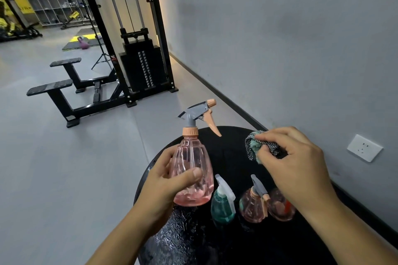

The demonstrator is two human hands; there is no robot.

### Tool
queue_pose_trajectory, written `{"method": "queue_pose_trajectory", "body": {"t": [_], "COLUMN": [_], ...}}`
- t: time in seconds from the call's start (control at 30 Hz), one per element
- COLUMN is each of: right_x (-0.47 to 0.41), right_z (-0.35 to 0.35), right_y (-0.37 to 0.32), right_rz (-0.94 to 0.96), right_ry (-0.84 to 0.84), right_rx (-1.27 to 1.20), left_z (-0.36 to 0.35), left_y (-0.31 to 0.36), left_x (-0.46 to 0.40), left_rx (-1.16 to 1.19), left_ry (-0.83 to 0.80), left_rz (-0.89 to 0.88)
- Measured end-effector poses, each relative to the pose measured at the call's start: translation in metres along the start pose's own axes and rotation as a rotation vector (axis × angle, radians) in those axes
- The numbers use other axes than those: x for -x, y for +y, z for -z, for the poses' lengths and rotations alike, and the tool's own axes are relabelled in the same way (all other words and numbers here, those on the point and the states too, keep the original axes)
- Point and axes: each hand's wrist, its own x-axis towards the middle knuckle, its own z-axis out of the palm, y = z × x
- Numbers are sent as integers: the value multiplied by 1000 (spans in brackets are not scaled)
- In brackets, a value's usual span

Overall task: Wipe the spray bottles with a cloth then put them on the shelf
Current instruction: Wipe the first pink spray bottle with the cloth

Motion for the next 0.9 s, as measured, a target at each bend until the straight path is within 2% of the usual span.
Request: {"method": "queue_pose_trajectory", "body": {"t": [0.17, 0.47, 0.63, 0.9], "right_x": [0, 0, 0, -1], "right_z": [0, -2, 0, 1], "right_y": [1, -1, -1, -2], "right_rz": [-17, -14, -27, -30], "right_ry": [-8, -5, -19, -13], "right_rx": [1, -11, -16, -34], "left_z": [-4, -5, -2, -8], "left_y": [5, 7, 8, 13], "left_x": [-2, -1, -2, 0], "left_rx": [64, 255, 246, 216], "left_ry": [79, 75, -6, 11], "left_rz": [-12, 164, 168, 145]}}
